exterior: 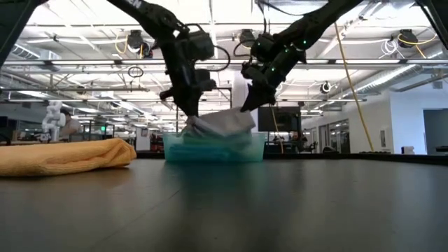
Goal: Fold microfiber towels
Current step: Stack the folded gray towel on top of the green microfiber towel into the bin
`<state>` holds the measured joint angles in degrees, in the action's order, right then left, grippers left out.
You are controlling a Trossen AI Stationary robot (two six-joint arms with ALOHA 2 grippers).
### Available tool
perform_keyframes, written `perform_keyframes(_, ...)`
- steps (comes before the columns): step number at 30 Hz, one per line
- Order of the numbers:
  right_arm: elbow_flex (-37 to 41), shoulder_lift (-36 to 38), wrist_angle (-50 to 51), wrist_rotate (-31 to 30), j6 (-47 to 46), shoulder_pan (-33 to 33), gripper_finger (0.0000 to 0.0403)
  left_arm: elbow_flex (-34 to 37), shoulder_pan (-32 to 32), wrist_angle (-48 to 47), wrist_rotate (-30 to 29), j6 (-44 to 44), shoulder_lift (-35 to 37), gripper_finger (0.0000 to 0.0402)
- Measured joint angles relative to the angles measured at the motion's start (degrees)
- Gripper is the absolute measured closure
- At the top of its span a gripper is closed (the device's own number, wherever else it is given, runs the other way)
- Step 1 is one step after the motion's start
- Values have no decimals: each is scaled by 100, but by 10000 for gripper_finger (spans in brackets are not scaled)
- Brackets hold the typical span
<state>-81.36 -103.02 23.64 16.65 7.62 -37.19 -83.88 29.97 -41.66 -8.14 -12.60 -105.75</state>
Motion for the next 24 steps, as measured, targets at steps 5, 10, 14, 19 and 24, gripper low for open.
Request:
perform_keyframes(5,0,-380,-80,-318,301,9,400,0,128,14,15,112,-183,386)
perform_keyframes(10,0,-665,-285,-542,450,-8,398,0,263,31,-70,334,-205,388)
perform_keyframes(14,0,-707,-331,-747,654,-28,393,0,344,173,-111,360,-204,363)
perform_keyframes(19,0,-710,-211,-1221,854,-26,359,2,333,235,-292,534,-205,301)
perform_keyframes(24,9,-710,-209,-1389,994,-33,305,4,326,242,-470,588,-206,247)
